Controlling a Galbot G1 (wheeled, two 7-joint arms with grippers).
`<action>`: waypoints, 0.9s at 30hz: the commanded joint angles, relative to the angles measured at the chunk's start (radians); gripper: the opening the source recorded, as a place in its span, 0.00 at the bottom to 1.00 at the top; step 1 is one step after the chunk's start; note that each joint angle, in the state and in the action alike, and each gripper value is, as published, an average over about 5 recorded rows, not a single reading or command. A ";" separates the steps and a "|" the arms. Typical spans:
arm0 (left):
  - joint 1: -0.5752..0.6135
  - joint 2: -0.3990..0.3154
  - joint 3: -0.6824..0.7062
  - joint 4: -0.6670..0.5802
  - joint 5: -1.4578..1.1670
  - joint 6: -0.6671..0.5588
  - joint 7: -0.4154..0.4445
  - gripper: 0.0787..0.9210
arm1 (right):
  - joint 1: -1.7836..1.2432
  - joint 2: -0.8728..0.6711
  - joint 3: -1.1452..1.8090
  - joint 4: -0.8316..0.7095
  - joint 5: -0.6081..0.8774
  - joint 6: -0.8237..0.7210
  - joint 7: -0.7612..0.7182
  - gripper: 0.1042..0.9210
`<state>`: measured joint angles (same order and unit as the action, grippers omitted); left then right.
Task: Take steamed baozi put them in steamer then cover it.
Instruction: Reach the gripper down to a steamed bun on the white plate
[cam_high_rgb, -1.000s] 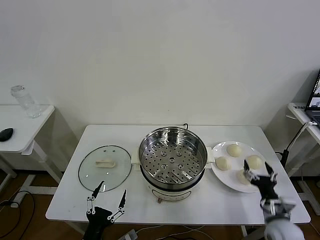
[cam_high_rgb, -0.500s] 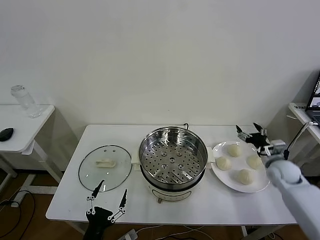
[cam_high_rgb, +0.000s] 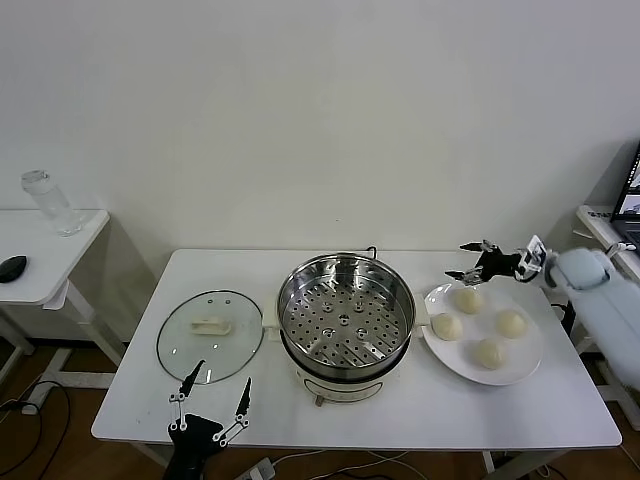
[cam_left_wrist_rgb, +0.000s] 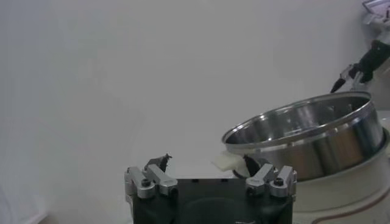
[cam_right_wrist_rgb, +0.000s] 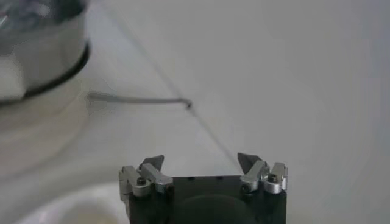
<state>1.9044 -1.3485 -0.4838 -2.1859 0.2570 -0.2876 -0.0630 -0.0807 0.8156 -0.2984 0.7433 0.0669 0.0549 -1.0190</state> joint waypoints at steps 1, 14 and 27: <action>0.016 -0.008 -0.004 -0.002 0.008 -0.012 -0.005 0.88 | 0.207 0.119 -0.108 -0.252 -0.420 0.098 -0.230 0.88; 0.018 -0.030 -0.005 0.012 0.009 -0.016 -0.046 0.88 | 0.187 0.239 -0.107 -0.386 -0.525 0.140 -0.126 0.88; 0.021 -0.030 -0.018 0.018 0.008 -0.029 -0.054 0.88 | 0.163 0.290 -0.095 -0.428 -0.563 0.138 -0.090 0.88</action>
<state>1.9235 -1.3779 -0.4965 -2.1705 0.2647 -0.3110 -0.1110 0.0714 1.0686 -0.3885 0.3644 -0.4402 0.1812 -1.1209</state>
